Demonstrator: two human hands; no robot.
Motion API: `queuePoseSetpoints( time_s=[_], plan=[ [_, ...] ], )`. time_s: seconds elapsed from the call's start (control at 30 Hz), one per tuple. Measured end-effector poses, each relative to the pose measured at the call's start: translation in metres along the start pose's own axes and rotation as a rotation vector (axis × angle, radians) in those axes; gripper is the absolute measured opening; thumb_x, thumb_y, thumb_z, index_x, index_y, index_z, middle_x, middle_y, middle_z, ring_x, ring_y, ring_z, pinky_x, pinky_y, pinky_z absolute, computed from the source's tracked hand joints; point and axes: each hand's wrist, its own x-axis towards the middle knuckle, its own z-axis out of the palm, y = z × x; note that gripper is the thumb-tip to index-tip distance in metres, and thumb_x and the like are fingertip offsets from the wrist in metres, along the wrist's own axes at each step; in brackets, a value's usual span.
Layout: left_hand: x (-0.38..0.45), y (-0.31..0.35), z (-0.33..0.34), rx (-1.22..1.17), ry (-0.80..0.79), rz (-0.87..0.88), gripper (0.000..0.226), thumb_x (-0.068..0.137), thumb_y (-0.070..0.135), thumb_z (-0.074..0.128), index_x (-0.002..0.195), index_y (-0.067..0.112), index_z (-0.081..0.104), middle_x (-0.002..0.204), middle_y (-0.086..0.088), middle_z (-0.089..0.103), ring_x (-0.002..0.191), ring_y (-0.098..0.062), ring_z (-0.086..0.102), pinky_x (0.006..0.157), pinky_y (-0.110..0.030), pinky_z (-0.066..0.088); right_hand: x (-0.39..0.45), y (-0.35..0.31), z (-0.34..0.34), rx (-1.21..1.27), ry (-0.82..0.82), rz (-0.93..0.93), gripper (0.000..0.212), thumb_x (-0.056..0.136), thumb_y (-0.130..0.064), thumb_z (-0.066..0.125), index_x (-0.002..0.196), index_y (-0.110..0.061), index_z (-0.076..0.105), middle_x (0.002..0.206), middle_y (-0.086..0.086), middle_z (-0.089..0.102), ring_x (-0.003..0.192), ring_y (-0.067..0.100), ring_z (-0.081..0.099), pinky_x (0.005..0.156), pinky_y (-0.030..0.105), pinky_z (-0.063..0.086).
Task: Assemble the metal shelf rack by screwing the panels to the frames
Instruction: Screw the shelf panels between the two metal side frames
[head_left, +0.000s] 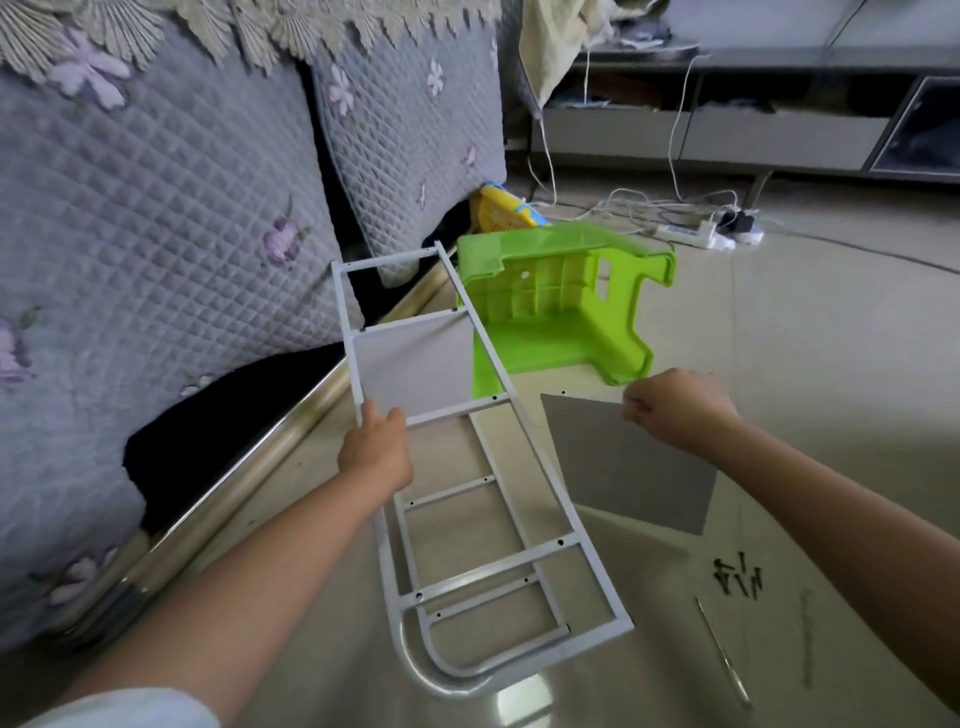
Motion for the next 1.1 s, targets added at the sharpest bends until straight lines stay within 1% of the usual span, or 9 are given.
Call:
queuePoseSetpoints(
  time_s=[0.07,0.2,0.37,0.5,0.57,0.67,0.77,0.9,1.1],
  plan=[
    [0.0,-0.001,-0.003,-0.017,-0.018,0.011,0.037,0.083,0.018,0.058,0.118,0.013,0.045,0.131,-0.013,0.03,0.101,-0.036,0.056,0.074,-0.033,0.043,0.001,0.002,0.007,-0.034,-0.011,-0.037,0.023,0.092,-0.03,0.047,0.07,-0.026,0.054,0.106,0.006,0.064,0.099,0.027,0.059,0.066,0.027,0.034],
    [0.002,-0.01,-0.007,-0.034,-0.029,0.08,0.029,0.082,0.004,0.051,0.112,0.005,0.049,0.122,-0.015,0.035,0.1,-0.037,0.056,0.076,-0.034,0.045,-0.005,0.004,0.015,-0.082,-0.017,-0.12,0.017,0.093,-0.033,0.046,0.088,-0.024,0.06,0.107,0.006,0.065,0.101,0.028,0.059,0.067,0.026,0.033],
    [0.009,-0.025,-0.011,-0.075,-0.055,0.154,0.035,0.08,-0.001,0.047,0.114,0.004,0.055,0.122,-0.018,0.04,0.107,-0.036,0.052,0.09,-0.037,0.046,-0.003,0.004,0.013,-0.085,-0.005,-0.176,0.016,0.093,-0.033,0.047,0.087,-0.022,0.058,0.103,0.012,0.064,0.098,0.029,0.059,0.066,0.029,0.035],
    [0.014,-0.027,-0.019,-0.071,-0.056,0.177,0.025,0.084,-0.003,0.046,0.103,0.005,0.061,0.113,-0.015,0.047,0.099,-0.033,0.054,0.079,-0.032,0.045,0.01,0.003,0.019,-0.092,-0.066,-0.171,0.019,0.093,-0.037,0.048,0.09,-0.022,0.059,0.107,0.01,0.064,0.101,0.029,0.059,0.073,0.029,0.045],
    [0.016,-0.028,-0.024,-0.037,-0.09,0.196,0.015,0.087,0.002,0.05,0.095,0.005,0.063,0.1,-0.012,0.051,0.085,-0.029,0.054,0.071,-0.032,0.047,0.02,0.003,0.023,-0.12,-0.084,-0.171,0.025,0.093,-0.037,0.046,0.105,-0.022,0.062,0.113,0.008,0.063,0.105,0.029,0.058,0.076,0.029,0.046],
    [0.022,-0.027,-0.035,0.052,-0.164,0.243,0.011,0.089,0.015,0.054,0.082,0.011,0.061,0.082,-0.006,0.054,0.066,-0.02,0.052,0.057,-0.027,0.045,0.038,0.004,0.025,-0.123,-0.073,-0.192,0.024,0.093,-0.035,0.046,0.105,-0.021,0.062,0.112,0.009,0.063,0.105,0.028,0.059,0.077,0.03,0.046],
    [0.028,-0.019,-0.045,0.316,-0.231,0.261,0.016,0.09,0.023,0.052,0.097,0.018,0.066,0.1,-0.005,0.063,0.088,-0.021,0.06,0.065,-0.026,0.043,0.052,0.0,0.026,-0.082,-0.055,-0.238,0.021,0.092,-0.032,0.049,0.098,-0.017,0.062,0.107,0.011,0.064,0.101,0.028,0.06,0.074,0.03,0.045],
    [0.036,-0.012,-0.046,0.527,-0.191,0.269,0.027,0.091,0.026,0.049,0.114,0.02,0.062,0.118,0.0,0.058,0.113,-0.021,0.051,0.075,-0.027,0.041,0.058,-0.002,0.033,-0.05,-0.111,-0.263,0.02,0.092,-0.028,0.05,0.1,-0.017,0.063,0.104,0.012,0.064,0.1,0.028,0.059,0.075,0.03,0.044],
    [0.037,-0.014,-0.043,0.484,-0.092,0.295,0.028,0.086,0.035,0.05,0.1,0.016,0.067,0.107,-0.002,0.062,0.108,-0.021,0.054,0.071,-0.025,0.041,0.068,-0.003,0.036,-0.005,-0.09,-0.265,0.021,0.092,-0.027,0.049,0.103,-0.018,0.064,0.104,0.009,0.064,0.101,0.025,0.058,0.076,0.028,0.043]
  ],
)
